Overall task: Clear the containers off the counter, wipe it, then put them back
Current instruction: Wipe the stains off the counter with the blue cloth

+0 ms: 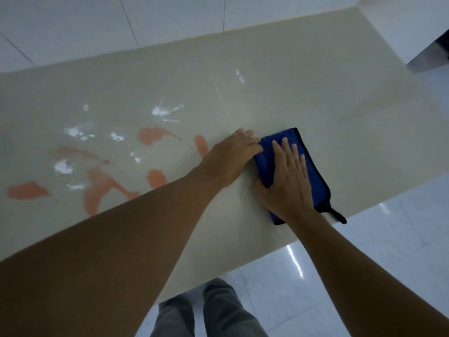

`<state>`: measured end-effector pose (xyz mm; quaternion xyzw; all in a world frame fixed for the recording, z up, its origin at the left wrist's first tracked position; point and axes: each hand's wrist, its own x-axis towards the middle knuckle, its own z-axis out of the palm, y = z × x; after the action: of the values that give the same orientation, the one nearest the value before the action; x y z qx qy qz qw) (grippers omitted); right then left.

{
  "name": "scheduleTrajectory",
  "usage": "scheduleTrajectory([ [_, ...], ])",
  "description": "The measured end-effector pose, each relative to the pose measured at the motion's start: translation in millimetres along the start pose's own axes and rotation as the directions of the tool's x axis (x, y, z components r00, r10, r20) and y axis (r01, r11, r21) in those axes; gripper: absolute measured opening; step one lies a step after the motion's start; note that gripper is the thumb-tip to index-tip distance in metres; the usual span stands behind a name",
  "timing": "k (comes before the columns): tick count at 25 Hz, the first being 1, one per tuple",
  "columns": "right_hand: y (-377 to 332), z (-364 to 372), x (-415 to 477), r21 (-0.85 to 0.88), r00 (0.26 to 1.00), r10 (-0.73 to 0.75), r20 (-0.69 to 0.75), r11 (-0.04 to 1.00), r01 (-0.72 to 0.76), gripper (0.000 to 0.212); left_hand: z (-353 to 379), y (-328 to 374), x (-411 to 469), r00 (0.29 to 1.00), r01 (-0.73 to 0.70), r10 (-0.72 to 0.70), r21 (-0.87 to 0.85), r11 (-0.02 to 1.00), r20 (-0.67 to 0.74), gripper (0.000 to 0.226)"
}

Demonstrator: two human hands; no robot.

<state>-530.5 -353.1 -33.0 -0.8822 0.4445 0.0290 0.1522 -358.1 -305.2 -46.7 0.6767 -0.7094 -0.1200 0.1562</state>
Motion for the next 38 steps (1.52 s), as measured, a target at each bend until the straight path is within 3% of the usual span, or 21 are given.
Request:
scheduleTrajectory([
  [3, -15.1, 18.1, 14.1, -0.001, 1.000, 0.012, 0.016, 1.000, -0.012, 0.070, -8.5, -14.6, -29.1, 0.991, 0.063, -0.056, 0.057, 0.996, -0.120, 0.037],
  [8, -73.7, 36.5, 28.2, 0.191, 0.999, 0.024, -0.029, 0.981, -0.018, 0.064, -42.7, -54.2, -113.7, 0.912, 0.347, -0.316, 0.082, 0.934, -0.261, 0.053],
  [16, -196.9, 40.3, 67.6, 0.417, 0.999, 0.044, -0.025, 0.908, -0.029, 0.056, -73.7, -128.9, -268.2, 0.673, 0.690, -0.605, 0.066, 0.721, -0.426, 0.055],
  [23, -243.7, 54.7, 94.0, 0.334, 0.992, 0.096, -0.076, 0.940, -0.065, 0.060, -54.9, -164.0, -380.4, 0.448, 0.851, -0.742, -0.016, 0.525, -0.499, 0.058],
  [26, -265.3, 57.5, 95.8, 0.324, 0.998, 0.011, -0.059, 0.946, 0.009, 0.057, -46.9, -168.5, -407.4, 0.441, 0.867, -0.734, 0.035, 0.497, -0.516, 0.056],
  [31, -330.3, 72.9, 83.2, 0.280, 0.972, -0.234, 0.022, 0.935, 0.218, 0.057, -44.4, -170.1, -416.4, 0.476, 0.843, -0.702, 0.047, 0.535, -0.530, 0.054],
  [35, -380.0, 93.5, 47.8, 0.319, 0.862, -0.501, 0.075, 0.831, 0.455, 0.054, -45.0, -169.4, -415.8, 0.473, 0.839, -0.709, 0.020, 0.544, -0.523, 0.055],
  [38, -354.6, 102.3, 26.3, 0.334, 0.805, -0.580, 0.124, 0.788, 0.517, 0.054, -44.2, -169.7, -415.8, 0.472, 0.841, -0.708, 0.025, 0.541, -0.526, 0.056],
])
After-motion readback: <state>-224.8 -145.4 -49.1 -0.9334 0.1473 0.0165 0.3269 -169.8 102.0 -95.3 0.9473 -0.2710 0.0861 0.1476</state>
